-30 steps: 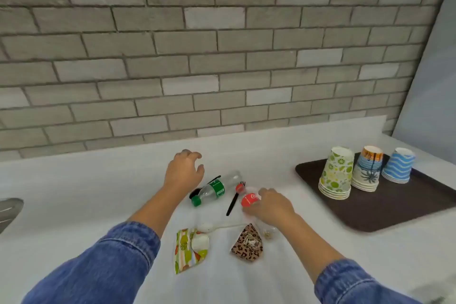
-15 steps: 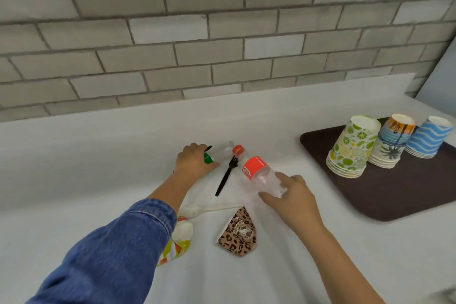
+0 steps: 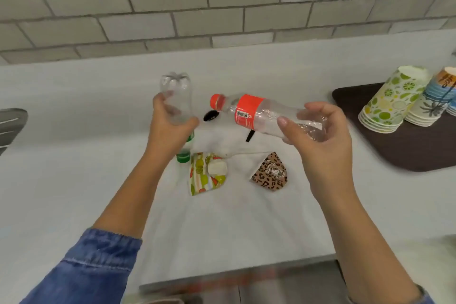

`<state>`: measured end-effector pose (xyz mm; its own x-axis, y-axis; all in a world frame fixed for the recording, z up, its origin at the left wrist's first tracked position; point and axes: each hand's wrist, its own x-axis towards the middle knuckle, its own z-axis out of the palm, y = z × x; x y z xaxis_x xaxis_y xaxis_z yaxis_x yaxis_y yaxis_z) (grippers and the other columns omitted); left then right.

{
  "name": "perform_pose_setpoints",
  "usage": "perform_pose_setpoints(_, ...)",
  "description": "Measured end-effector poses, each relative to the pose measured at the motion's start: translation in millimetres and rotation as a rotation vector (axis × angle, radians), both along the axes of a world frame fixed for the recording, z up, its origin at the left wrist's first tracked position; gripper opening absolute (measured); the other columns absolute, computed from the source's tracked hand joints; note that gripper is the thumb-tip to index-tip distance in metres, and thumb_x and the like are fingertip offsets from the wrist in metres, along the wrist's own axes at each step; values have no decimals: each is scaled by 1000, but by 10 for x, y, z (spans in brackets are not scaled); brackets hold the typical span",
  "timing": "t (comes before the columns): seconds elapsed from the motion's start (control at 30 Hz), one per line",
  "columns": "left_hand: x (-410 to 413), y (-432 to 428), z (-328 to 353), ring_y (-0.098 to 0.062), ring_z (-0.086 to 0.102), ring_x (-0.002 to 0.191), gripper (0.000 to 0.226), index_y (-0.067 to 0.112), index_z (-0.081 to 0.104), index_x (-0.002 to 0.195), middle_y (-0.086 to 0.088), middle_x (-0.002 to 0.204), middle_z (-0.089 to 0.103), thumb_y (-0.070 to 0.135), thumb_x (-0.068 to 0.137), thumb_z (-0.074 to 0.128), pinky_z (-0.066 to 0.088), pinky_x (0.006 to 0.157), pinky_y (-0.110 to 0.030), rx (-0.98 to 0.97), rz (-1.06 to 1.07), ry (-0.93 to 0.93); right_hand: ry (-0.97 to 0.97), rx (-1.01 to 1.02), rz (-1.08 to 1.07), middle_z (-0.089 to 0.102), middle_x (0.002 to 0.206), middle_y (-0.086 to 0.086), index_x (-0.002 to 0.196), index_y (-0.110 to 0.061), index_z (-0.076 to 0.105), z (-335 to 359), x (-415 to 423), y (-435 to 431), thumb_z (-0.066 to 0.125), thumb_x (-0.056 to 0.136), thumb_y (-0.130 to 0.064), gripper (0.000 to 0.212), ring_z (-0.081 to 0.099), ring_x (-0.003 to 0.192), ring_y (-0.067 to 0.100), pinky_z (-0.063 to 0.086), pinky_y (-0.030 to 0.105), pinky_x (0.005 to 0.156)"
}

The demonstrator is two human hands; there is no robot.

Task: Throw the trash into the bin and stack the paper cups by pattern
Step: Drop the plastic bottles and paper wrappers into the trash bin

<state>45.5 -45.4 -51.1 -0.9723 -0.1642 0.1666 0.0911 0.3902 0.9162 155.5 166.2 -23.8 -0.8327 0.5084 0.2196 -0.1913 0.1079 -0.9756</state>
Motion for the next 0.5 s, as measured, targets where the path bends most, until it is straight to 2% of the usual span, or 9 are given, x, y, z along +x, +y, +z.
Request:
perform_pose_setpoints(0.1, 685, -657, 38, -5, 54, 86, 53, 34, 43, 113, -2, 101, 54, 14, 75, 73, 43, 67, -24, 120, 22, 10, 52, -66, 70, 63, 94, -5, 103, -25, 58, 41, 322, -406, 79, 71, -26, 38, 65, 84, 13, 56, 52, 78)
perform_pose_setpoints(0.17, 1166, -1058, 4, -9, 56, 87, 48, 37, 46, 104, 1, 95, 55, 21, 70, 74, 43, 68, -25, 187, -8, -15, 36, -65, 120, 63, 95, -1, 105, -26, 58, 19, 580, -708, 80, 71, -29, 41, 66, 86, 19, 57, 51, 78)
perform_pose_setpoints(0.23, 1633, -1403, -54, -9, 57, 88, 38, 37, 47, 104, 4, 94, 57, 31, 75, 72, 44, 71, -22, 230, -12, -49, -6, -29, 161, 63, 100, 1, 104, -29, 59, -62, 861, -1074, 80, 66, -36, 45, 66, 93, 21, 57, 48, 80)
perform_pose_setpoints(0.3, 1968, -1651, -161, 1, 57, 89, 24, 32, 47, 110, 9, 96, 58, 42, 90, 52, 42, 70, -13, 230, 19, -94, -48, 9, 207, 64, 99, -3, 104, -32, 58, -161, 1110, -1397, 82, 63, -38, 48, 64, 97, 17, 57, 40, 81)
perform_pose_setpoints(0.37, 2250, -1899, -309, 14, 56, 82, 35, 29, 48, 112, 12, 95, 57, 50, 87, 37, 41, 62, -1, 197, 43, -138, -111, 63, 280, 64, 97, -5, 104, -31, 57, -322, 1356, -1747, 86, 63, -33, 51, 63, 92, 5, 54, 24, 78)
perform_pose_setpoints(0.43, 2475, -2114, -488, 19, 56, 77, 31, 28, 50, 110, 11, 97, 58, 49, 88, 44, 40, 60, 2, 205, 37, -183, -178, 115, 361, 64, 96, -9, 104, -32, 56, -490, 1577, -2064, 87, 61, -32, 53, 62, 87, -1, 48, 12, 73)
perform_pose_setpoints(0.5, 2679, -2271, -723, 13, 60, 85, 25, 31, 54, 105, 9, 100, 62, 45, 85, 59, 45, 66, -4, 192, 3, -232, -265, 232, 443, 63, 97, -18, 104, -38, 55, -730, 1751, -2330, 83, 58, -45, 54, 61, 90, -4, 46, 7, 73)
